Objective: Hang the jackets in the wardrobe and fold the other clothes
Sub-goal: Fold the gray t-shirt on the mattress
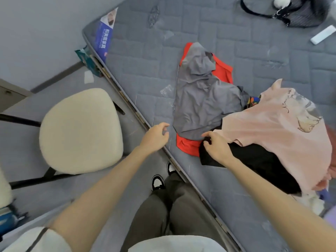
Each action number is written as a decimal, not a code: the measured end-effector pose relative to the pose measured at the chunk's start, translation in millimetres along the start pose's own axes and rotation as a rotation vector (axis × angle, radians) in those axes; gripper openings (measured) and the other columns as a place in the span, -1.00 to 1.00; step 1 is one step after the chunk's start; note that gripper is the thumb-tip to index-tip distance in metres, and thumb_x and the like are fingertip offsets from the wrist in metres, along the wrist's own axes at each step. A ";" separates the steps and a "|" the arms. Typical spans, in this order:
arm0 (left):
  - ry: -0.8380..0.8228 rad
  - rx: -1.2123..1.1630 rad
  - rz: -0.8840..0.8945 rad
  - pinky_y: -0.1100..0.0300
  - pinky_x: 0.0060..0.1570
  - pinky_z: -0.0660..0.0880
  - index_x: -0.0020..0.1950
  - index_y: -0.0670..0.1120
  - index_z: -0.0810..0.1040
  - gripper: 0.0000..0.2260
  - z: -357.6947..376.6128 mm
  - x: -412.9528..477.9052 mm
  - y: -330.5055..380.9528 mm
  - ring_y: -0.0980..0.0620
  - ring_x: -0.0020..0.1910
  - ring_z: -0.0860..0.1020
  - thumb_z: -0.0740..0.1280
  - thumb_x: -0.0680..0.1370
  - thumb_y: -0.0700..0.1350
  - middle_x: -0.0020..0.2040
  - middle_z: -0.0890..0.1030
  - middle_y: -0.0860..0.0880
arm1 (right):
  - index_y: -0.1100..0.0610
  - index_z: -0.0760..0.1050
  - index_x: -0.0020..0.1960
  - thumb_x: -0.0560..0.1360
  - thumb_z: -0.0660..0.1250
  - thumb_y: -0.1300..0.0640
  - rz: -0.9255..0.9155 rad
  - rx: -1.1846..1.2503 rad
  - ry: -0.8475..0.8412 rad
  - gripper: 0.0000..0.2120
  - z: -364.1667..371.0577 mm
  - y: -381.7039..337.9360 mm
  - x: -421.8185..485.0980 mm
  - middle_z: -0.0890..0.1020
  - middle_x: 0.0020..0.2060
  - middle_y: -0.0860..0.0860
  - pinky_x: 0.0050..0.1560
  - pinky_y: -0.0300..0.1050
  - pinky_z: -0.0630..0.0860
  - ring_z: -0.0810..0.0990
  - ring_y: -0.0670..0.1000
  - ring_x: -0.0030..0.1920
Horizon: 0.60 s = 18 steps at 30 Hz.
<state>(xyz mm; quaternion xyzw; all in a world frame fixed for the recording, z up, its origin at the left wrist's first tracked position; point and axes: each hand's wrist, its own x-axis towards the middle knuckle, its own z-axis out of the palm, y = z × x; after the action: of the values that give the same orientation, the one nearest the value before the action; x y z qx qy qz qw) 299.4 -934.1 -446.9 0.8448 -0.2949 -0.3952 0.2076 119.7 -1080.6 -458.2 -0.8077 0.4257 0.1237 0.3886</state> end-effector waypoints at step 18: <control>0.101 -0.042 -0.167 0.04 0.07 0.37 0.15 -0.05 0.46 -0.83 152.3 154.3 -35.9 -0.11 0.11 0.43 0.23 0.57 -0.19 0.07 0.32 -0.03 | 0.09 0.41 0.18 0.57 0.24 0.12 -0.175 -0.525 0.028 -0.80 38.8 79.9 158.4 0.45 0.04 0.08 -0.06 0.03 0.42 0.43 0.15 0.09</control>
<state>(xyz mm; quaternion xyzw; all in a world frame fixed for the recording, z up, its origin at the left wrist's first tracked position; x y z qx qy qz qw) 270.4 -1027.7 -643.6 0.8807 -0.2044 -0.3742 0.2065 158.3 -1172.6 -609.9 -0.9161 0.3130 0.1847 0.1693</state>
